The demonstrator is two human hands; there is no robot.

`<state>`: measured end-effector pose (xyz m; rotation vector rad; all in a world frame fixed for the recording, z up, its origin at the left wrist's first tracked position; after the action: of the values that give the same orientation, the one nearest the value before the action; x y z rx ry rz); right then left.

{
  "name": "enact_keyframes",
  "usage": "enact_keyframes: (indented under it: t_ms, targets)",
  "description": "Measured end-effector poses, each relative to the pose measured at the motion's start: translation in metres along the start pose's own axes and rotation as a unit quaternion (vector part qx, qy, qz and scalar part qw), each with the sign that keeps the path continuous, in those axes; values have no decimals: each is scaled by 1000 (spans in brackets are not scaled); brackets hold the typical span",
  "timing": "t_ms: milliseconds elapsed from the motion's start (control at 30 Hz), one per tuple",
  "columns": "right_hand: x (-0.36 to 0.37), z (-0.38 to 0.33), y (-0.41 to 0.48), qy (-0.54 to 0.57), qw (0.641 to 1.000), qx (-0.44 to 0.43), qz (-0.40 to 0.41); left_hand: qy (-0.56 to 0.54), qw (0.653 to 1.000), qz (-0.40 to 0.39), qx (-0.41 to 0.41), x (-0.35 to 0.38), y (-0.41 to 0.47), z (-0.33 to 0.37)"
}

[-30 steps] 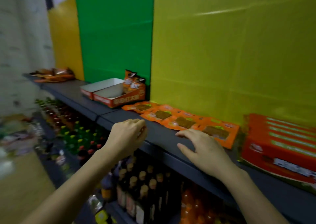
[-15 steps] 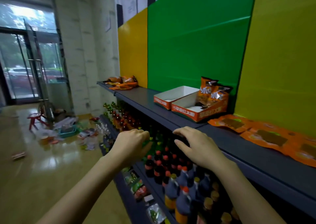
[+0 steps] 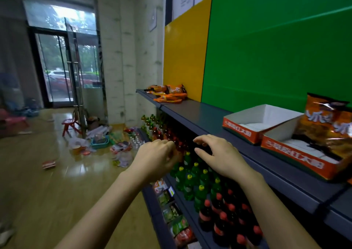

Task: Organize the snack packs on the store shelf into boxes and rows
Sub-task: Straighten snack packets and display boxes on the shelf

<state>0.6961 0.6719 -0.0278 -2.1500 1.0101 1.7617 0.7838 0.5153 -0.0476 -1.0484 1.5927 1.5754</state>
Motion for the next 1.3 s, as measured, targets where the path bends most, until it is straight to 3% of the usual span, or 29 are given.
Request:
enact_keyframes:
  t_ms: [367, 700, 900, 1300]
  targets:
    - [50, 30, 224, 4, 1000, 10, 14, 16, 999, -16, -24, 73, 151, -161]
    - [106, 36, 394, 1, 999, 33, -3, 9, 999, -39, -36, 144, 236, -303]
    - [145, 35, 494, 26, 995, 92, 12, 16, 996, -85, -4, 190, 282, -403]
    - [198, 34, 650, 18, 975, 217, 54, -14, 993, -70, 89, 245, 397, -540]
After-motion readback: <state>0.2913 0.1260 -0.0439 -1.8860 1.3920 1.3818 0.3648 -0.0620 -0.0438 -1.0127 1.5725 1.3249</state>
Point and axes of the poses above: each hand's wrist, its own y-axis towards the middle knuckle, its own x-axis out of the palm, z = x × y, the point moved 2 cm from there along y, towards the middle knuckle, and after that the axes turned 7 degrees about -z, right-handed, at the moved point
